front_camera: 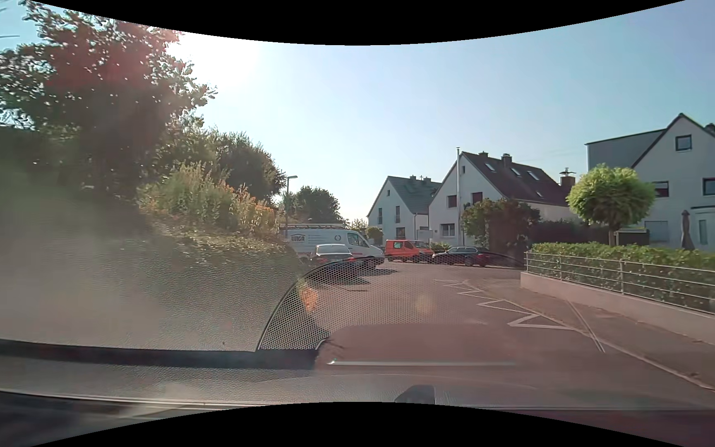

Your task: Follow the waypoints while adhering to traffic rules and regulations

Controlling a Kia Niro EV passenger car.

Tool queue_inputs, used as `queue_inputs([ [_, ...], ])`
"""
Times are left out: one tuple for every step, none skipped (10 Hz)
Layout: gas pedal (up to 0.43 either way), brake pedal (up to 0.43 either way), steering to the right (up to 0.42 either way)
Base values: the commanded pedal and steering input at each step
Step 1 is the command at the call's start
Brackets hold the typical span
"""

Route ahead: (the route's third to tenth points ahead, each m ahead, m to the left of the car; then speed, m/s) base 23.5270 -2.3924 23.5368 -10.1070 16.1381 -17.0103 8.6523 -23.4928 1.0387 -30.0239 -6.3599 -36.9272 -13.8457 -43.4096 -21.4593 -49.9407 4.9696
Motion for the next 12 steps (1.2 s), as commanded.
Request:
queue_inputs([
  [0.008, 0.000, 0.028],
  [0.000, 0.000, 0.028],
  [0.000, 0.000, 0.028],
  [0.000, 0.000, 0.029],
  [0.000, 0.000, 0.030],
  [0.000, 0.000, 0.030],
  [0.000, 0.000, 0.030],
  [0.000, 0.000, 0.030],
  [0.000, 0.000, 0.030],
  [0.000, 0.000, 0.030],
  [0.000, 0.000, 0.030],
  [0.000, 0.000, 0.030],
])
